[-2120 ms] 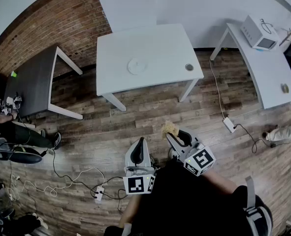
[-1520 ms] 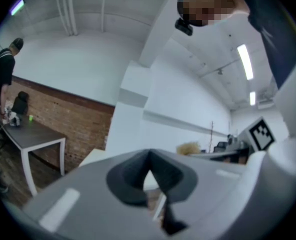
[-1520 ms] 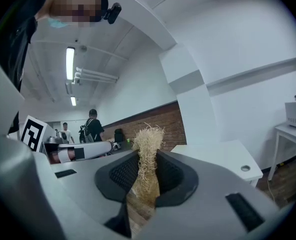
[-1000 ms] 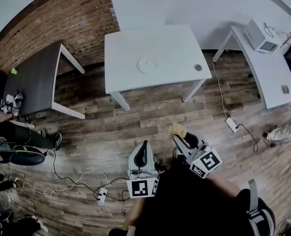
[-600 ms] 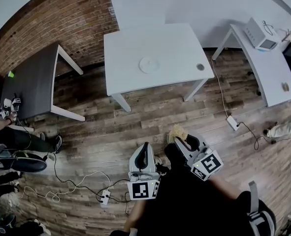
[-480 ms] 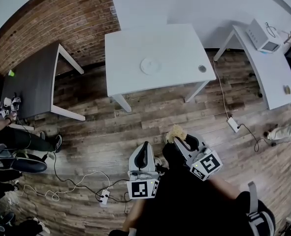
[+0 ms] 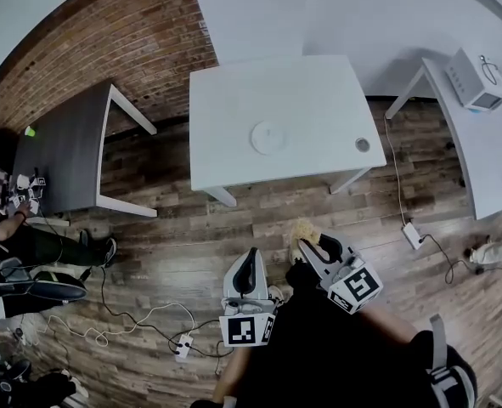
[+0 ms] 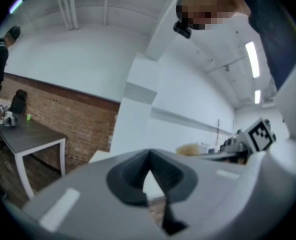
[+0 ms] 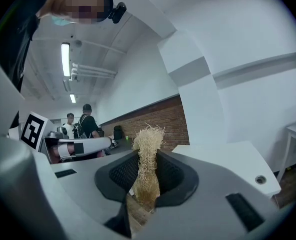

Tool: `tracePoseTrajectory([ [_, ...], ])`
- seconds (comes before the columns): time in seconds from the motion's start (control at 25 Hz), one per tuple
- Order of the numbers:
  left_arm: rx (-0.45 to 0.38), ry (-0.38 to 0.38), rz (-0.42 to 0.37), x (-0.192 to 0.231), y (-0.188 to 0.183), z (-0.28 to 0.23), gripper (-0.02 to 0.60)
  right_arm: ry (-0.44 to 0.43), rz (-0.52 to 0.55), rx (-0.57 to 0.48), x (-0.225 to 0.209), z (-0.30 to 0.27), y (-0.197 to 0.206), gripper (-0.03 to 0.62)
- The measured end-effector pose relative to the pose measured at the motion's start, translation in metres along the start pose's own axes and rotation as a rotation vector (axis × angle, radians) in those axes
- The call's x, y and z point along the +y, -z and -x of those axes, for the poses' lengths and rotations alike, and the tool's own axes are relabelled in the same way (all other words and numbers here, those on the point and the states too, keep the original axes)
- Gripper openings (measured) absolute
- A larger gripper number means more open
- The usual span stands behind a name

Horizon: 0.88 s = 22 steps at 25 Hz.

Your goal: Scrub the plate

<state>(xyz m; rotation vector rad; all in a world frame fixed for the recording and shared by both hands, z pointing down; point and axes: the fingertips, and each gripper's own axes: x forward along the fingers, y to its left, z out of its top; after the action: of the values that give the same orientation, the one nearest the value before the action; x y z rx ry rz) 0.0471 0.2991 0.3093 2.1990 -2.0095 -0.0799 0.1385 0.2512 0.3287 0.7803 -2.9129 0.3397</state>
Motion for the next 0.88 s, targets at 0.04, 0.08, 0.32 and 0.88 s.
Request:
tracePoseTrajectory([
  [0.04, -0.001, -0.004, -0.002, -0.001, -0.001, -0.008, 0.003, -0.006, 0.001, 0.002, -0.008, -0.004, -0.002, 0.08],
  [0.08, -0.002, -0.008, -0.004, -0.002, -0.001, -0.015, 0.003, -0.01, 0.001, 0.005, -0.015, -0.007, -0.003, 0.08],
  [0.32, -0.006, -0.044, -0.01, 0.0, -0.005, -0.063, 0.003, -0.03, 0.005, 0.015, -0.06, -0.026, -0.011, 0.08],
  [0.88, -0.007, -0.054, 0.011, 0.034, -0.008, -0.119, 0.003, -0.017, 0.025, 0.046, -0.105, -0.078, -0.018, 0.08],
])
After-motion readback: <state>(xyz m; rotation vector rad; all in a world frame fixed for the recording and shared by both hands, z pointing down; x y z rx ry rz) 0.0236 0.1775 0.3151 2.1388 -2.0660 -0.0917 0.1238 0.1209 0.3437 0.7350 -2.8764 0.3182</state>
